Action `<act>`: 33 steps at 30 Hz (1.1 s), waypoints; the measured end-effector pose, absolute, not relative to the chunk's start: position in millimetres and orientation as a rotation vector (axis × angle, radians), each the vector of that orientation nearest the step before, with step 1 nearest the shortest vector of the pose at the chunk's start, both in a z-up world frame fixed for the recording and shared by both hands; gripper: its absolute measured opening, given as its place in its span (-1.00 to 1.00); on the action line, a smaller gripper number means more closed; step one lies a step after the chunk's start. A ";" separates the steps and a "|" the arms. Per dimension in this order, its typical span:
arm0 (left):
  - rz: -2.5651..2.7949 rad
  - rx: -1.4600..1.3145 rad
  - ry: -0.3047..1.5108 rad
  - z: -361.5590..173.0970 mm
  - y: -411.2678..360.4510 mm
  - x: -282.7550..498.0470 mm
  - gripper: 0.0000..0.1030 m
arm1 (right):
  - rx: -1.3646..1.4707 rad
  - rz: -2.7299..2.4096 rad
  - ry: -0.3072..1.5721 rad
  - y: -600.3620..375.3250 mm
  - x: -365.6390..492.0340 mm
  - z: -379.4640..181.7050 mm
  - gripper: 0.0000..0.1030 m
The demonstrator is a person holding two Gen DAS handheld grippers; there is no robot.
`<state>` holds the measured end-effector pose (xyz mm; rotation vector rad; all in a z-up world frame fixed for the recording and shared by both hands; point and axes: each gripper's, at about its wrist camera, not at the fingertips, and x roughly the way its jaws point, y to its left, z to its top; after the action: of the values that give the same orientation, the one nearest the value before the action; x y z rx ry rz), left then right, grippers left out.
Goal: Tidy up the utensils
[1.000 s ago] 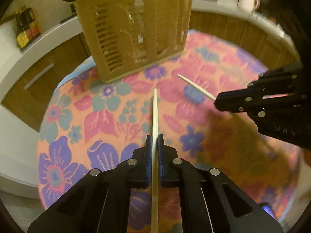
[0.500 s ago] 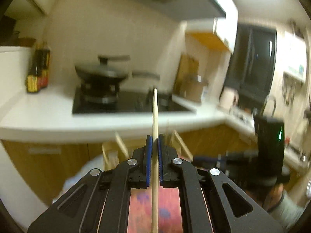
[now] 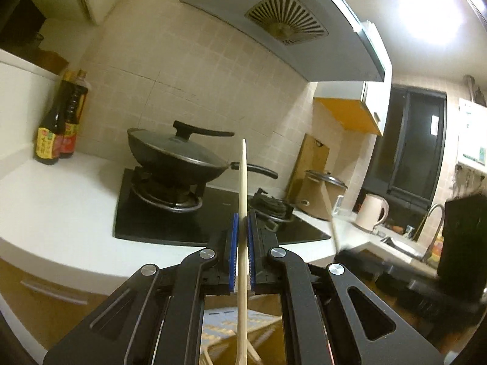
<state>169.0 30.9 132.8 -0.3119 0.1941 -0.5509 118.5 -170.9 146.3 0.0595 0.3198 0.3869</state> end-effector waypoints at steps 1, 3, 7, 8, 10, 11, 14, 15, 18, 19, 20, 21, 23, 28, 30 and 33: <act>-0.556 -0.318 0.198 127.7 30.7 173.3 -0.93 | 0.081 0.382 0.304 -172.1 124.3 145.7 -0.92; -0.562 -0.327 0.193 118.6 29.9 179.4 -0.93 | 0.111 0.373 0.287 -173.8 133.7 142.9 -0.92; -0.571 -0.325 0.186 104.8 26.9 184.8 -0.93 | 0.083 0.283 0.236 -169.1 144.4 130.7 -0.92; -0.568 -0.315 0.187 101.7 25.3 184.8 -0.93 | 0.067 0.266 0.229 -166.4 146.3 125.1 -0.92; -0.554 -0.289 0.175 95.8 21.0 181.3 -0.93 | 0.057 0.251 0.224 -165.1 149.5 116.8 -0.92; -0.543 -0.277 0.165 94.1 19.6 179.7 -0.93 | 0.052 0.241 0.213 -165.0 148.4 112.0 -0.92; -0.589 -0.261 0.120 88.0 21.0 171.0 -0.92 | 0.051 0.257 0.216 -167.2 145.1 104.0 -0.92; -0.613 -0.268 0.110 86.0 23.6 167.1 -0.91 | 0.052 0.256 0.217 -169.0 141.6 102.1 -0.90; -0.617 -0.292 0.150 80.0 29.6 160.4 -0.67 | 0.054 0.271 0.247 -174.8 125.4 96.5 -0.82; -0.618 -0.304 0.163 77.2 33.1 156.9 -0.57 | 0.055 0.273 0.254 -175.3 121.6 95.2 -0.61; -0.618 -0.306 0.169 75.6 35.0 153.3 -0.49 | 0.062 0.281 0.267 -178.0 116.7 93.0 -0.44; -0.616 -0.302 0.179 74.6 37.2 148.4 -0.43 | 0.072 0.288 0.278 -181.2 110.8 91.0 -0.10; -0.607 -0.293 0.195 74.9 41.3 138.6 -0.12 | 0.088 0.285 0.283 -187.9 94.6 88.1 0.04; -0.572 -0.271 0.209 82.4 58.2 93.2 0.20 | 0.087 0.288 0.325 -202.9 49.2 80.4 0.05; -0.530 -0.261 0.212 85.0 64.3 70.4 0.37 | 0.083 0.289 0.342 -207.9 35.1 75.2 0.09; -0.491 -0.257 0.224 86.4 66.8 45.1 0.50 | 0.063 0.271 0.372 -214.7 14.6 61.0 0.12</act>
<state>45.1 66.8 86.4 -0.2568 0.2237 -0.4907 14.6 -214.7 61.0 0.0633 0.3715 0.2715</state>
